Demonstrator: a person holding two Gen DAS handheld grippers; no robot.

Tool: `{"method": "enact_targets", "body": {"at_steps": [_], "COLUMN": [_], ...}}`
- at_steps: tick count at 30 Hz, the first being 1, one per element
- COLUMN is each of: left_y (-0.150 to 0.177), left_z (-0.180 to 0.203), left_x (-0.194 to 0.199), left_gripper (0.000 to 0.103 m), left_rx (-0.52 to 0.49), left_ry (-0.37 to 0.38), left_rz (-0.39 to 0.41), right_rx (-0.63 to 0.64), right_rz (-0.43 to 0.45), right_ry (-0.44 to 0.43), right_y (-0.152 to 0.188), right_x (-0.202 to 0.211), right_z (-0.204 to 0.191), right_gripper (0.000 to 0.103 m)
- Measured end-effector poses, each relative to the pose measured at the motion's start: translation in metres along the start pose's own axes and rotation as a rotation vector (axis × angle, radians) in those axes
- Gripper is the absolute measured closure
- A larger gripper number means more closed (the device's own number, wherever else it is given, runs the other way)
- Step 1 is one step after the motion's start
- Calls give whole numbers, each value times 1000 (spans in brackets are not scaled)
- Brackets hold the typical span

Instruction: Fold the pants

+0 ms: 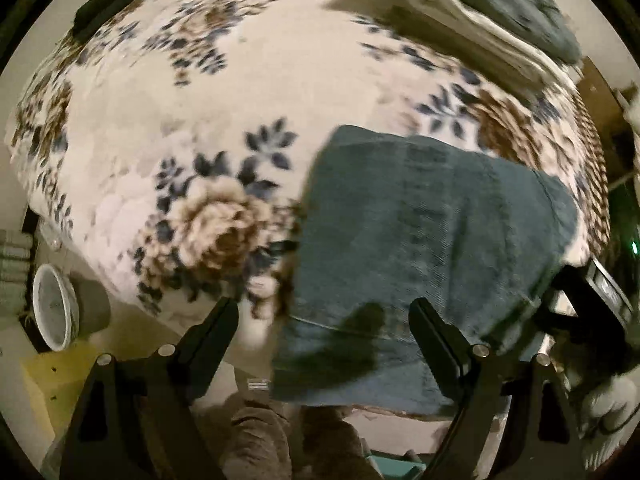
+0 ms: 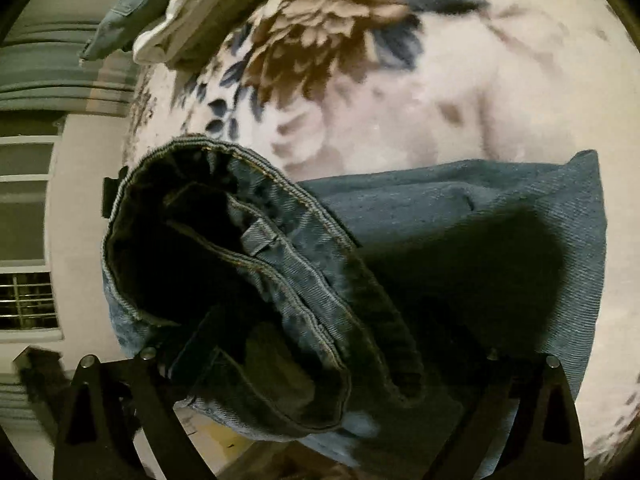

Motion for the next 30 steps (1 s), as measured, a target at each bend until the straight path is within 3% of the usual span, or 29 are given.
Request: {"method": "enact_targets", "body": {"at_steps": [2, 3, 4, 6, 13, 20, 24, 27, 29, 30], "left_y": [-2, -3, -4, -5, -5, -3, -5, -8, -8, -8], "left_z": [-7, -10, -12, -13, -5, 13, 30, 48, 59, 63], "left_x": [-2, -2, -3, -3, 0, -4, -10, -17, -25, -28], "left_gripper": [16, 16, 16, 16, 16, 16, 16, 16, 16, 16], "left_rx": [21, 32, 40, 46, 10, 1, -15, -43, -77, -90], "left_ry": [-3, -3, -1, 8, 19, 69, 101, 124, 117, 116], "left_rz": [-4, -5, -7, -7, -9, -22, -27, -31, -42, -49], "right_rx": [-40, -42, -42, -33, -98, -289, -361, -379, -384, -386], "right_rz": [22, 18, 11, 35, 137, 295, 337, 317, 281, 290], "right_ry": [18, 45, 44, 4, -49, 101, 192, 188, 196, 169], "right_y": [1, 4, 6, 13, 41, 52, 57, 59, 59, 60], "right_x": [1, 2, 2, 12, 78, 148, 171, 174, 168, 169], "right_z": [10, 14, 17, 12, 11, 94, 142, 158, 157, 153], "right_gripper": [30, 66, 83, 90, 95, 95, 103, 102, 84, 54]}}
Point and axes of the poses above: each gripper's, at about its wrist camera, not at the fingertips, and x roughly against the way its jaws point, z to its right, y to its underside, the point moved 6 cm from there along -x, roughly the way its jaws point, and after that the axes turned 6 degrees about -x, right-handed, at the moved point
